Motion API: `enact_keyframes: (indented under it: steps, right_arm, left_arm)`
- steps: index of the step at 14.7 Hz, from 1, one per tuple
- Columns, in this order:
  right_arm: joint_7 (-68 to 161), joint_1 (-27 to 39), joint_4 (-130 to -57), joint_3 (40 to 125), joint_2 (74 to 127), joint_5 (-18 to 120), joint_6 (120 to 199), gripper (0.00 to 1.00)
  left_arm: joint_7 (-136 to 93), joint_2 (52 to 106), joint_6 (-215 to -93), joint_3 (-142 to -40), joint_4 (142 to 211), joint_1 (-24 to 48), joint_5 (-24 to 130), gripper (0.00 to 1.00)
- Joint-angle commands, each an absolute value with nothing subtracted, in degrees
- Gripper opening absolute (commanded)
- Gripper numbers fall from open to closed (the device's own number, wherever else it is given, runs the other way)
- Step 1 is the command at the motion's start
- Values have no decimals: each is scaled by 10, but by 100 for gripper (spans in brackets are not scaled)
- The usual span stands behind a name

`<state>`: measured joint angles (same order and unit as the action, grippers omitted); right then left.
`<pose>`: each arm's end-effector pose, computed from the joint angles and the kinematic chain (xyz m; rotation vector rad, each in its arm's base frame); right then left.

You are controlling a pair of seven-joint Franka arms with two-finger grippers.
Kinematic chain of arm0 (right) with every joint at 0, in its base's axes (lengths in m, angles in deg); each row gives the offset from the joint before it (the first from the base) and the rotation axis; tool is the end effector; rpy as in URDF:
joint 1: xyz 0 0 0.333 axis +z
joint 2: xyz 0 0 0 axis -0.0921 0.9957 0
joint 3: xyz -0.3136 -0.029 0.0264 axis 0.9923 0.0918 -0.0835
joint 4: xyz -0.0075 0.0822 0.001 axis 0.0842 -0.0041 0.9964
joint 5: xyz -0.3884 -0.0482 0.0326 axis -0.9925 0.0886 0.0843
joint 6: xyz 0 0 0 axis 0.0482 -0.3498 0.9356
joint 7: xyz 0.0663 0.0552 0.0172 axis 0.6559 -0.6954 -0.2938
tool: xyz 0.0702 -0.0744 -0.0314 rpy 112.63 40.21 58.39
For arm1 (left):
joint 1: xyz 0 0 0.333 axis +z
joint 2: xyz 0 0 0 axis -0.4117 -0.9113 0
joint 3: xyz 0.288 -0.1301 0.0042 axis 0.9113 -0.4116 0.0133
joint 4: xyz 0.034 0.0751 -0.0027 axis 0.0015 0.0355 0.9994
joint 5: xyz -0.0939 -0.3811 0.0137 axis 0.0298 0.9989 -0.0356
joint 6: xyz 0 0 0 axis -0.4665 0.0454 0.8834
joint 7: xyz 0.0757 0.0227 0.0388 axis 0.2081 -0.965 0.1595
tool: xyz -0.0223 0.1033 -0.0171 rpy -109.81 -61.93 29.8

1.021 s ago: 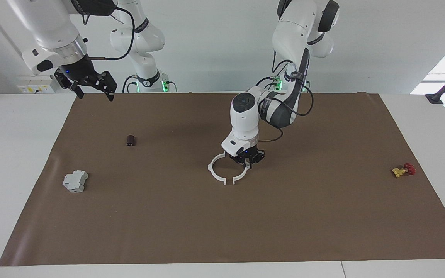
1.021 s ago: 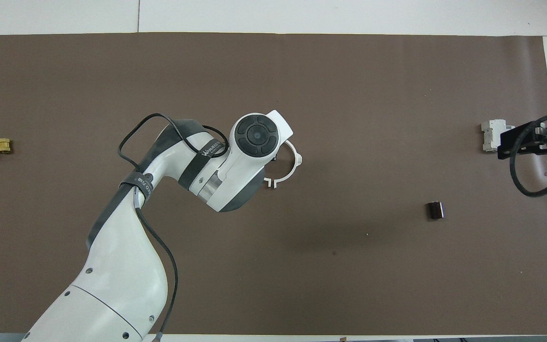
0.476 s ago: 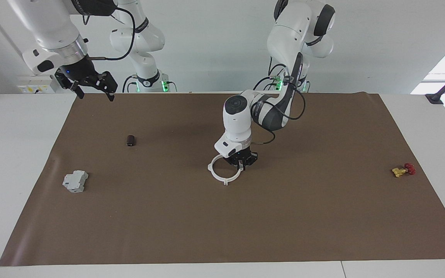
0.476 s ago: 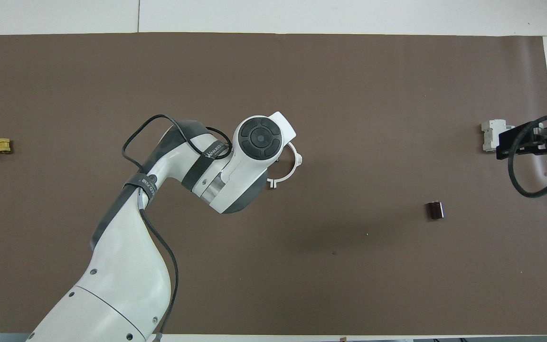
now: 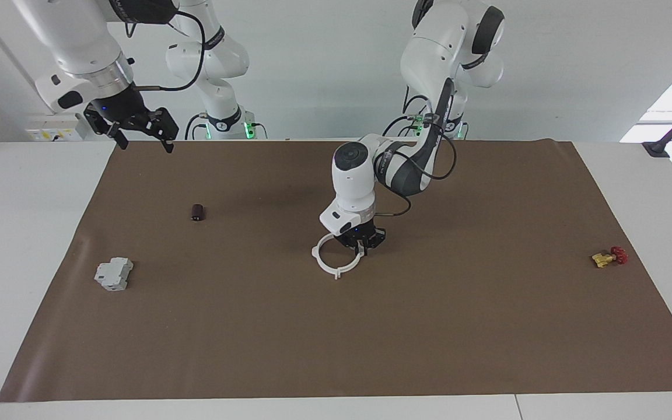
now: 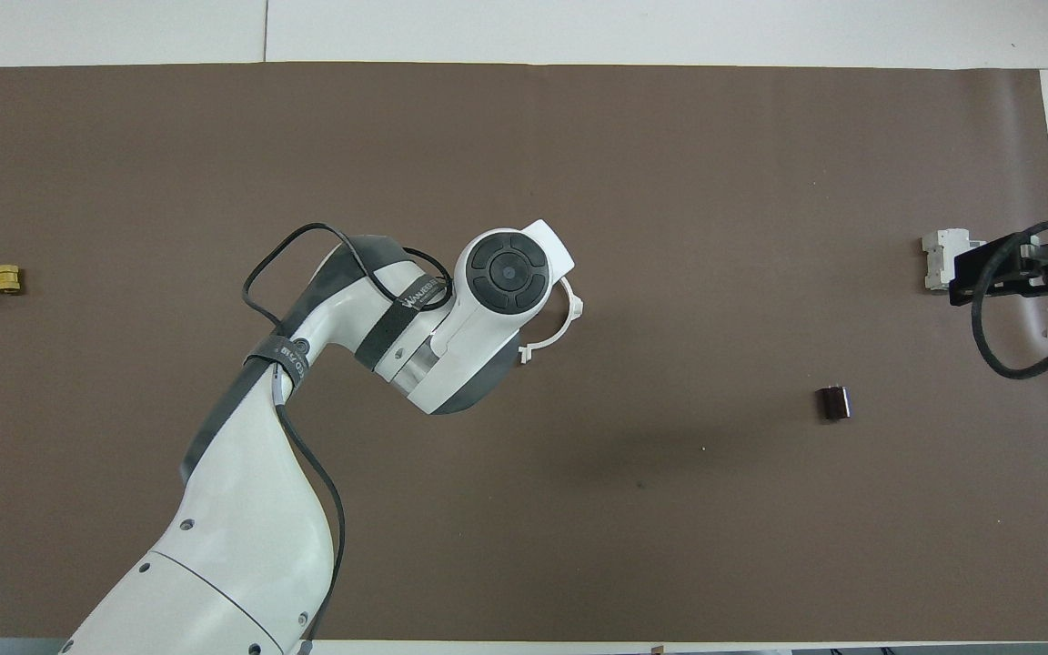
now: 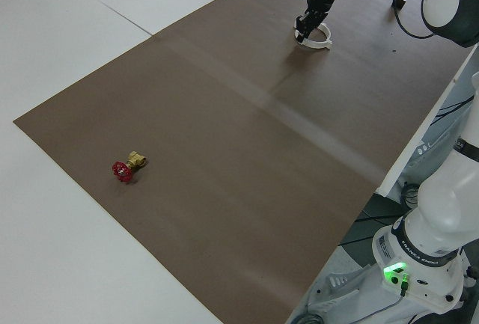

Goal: Assemble drain pipe with both arms
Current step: 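Press the held half-ring onto the placed half with the left gripper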

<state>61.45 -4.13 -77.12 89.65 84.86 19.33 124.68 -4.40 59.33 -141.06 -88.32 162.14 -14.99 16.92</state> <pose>0.5383 0.0057 0.6371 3.1108 -0.1741 -0.1320 0.5306 -0.4283 0.3102 -3.0005 0.3516 -0.1563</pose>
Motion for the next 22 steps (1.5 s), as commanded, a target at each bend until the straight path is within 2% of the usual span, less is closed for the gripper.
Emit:
enact_keyframes:
  steps: [1, 22]
  right_arm:
    - [598, -46, -770, 893, 849, 198, 1255, 100]
    - [600, -44, -769, 892, 849, 198, 1256, 100]
  left_arm:
    - [-35, 593, -1439, -878, 1639, -156, 161, 0]
    - [-37, 592, -1461, -878, 1639, -155, 161, 0]
